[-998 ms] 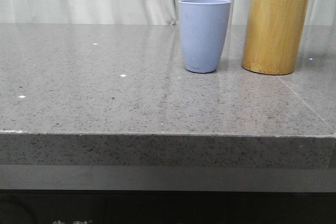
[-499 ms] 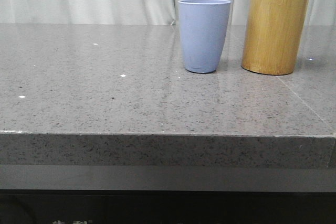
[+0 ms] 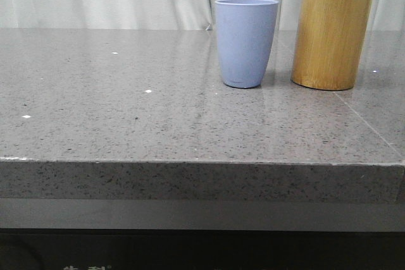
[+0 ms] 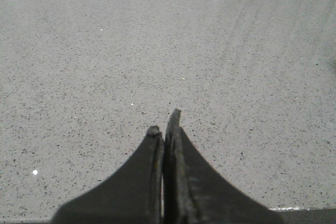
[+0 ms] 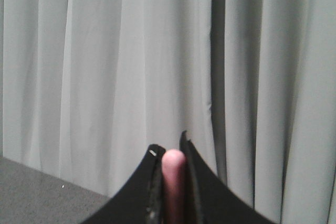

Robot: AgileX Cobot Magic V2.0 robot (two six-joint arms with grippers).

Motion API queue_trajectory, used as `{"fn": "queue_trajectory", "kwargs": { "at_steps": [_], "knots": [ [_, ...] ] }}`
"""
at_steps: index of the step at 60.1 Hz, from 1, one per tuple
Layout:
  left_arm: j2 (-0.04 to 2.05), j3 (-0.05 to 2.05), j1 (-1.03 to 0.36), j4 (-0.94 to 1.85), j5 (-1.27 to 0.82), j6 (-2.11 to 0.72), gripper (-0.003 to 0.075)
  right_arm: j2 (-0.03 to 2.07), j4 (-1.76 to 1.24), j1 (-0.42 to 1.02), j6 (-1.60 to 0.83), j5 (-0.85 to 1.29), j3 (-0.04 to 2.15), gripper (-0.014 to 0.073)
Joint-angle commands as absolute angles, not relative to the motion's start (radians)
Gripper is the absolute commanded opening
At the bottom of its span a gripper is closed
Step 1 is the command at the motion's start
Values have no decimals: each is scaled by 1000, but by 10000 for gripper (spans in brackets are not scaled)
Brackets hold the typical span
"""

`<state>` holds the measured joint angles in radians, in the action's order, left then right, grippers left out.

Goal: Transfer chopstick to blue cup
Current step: 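Move the pink stick over the blue cup and lower it inside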

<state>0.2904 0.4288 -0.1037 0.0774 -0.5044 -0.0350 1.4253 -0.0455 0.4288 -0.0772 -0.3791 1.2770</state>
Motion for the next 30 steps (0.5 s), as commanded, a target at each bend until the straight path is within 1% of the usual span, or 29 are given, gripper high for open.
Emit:
{"fn": "queue_trajectory", "kwargs": {
  "at_steps": [1, 13, 30],
  "knots": [
    [297, 455, -110, 89, -425, -34, -19, 1430, -33, 435, -80, -453, 1312, 15],
    [297, 455, -110, 89, -425, -34, -19, 1490, -36, 440, 16, -426, 1308, 15],
    [297, 455, -110, 89, -423, -34, -19, 1510, -36, 444, 19, -374, 1255, 18]
  ]
}}
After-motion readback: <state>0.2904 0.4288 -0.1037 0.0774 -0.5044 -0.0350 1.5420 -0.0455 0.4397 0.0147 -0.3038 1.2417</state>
